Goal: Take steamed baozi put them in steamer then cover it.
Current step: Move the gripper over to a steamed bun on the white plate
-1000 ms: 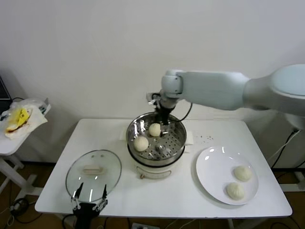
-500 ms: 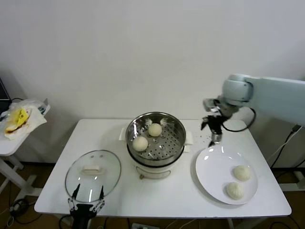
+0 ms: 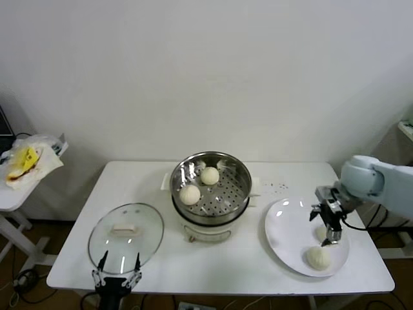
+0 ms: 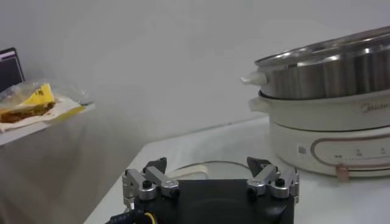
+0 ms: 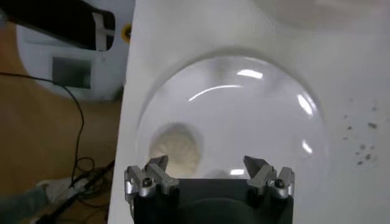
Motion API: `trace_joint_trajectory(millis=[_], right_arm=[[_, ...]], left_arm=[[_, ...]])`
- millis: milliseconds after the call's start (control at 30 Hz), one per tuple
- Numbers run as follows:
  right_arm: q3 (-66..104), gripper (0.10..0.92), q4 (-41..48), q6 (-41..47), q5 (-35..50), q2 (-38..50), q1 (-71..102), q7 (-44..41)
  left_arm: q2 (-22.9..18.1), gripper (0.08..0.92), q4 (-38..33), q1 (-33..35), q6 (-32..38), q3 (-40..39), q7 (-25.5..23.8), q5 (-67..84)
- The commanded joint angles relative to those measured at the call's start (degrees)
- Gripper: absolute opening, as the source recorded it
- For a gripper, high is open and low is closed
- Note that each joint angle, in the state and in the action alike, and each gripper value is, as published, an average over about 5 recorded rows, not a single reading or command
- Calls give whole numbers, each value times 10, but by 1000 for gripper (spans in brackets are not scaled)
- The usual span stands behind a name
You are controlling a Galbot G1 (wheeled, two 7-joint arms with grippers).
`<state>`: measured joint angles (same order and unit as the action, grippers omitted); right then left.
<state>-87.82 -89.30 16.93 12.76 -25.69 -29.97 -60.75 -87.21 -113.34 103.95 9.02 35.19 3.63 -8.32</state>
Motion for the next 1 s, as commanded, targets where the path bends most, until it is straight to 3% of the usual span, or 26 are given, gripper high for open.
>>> trace_joint_trajectory(millis=[33, 367, 1000], right_arm=[[48, 823, 7, -6, -65, 32, 106, -1], [121, 823, 52, -8, -79, 5, 196, 6], [122, 822, 69, -8, -61, -39, 189, -1]], left_arm=[[-1, 823, 8, -4, 0, 0, 2, -11], [-2, 823, 16, -1, 0, 5, 4, -9], [-4, 823, 17, 0, 1, 6, 5, -11]])
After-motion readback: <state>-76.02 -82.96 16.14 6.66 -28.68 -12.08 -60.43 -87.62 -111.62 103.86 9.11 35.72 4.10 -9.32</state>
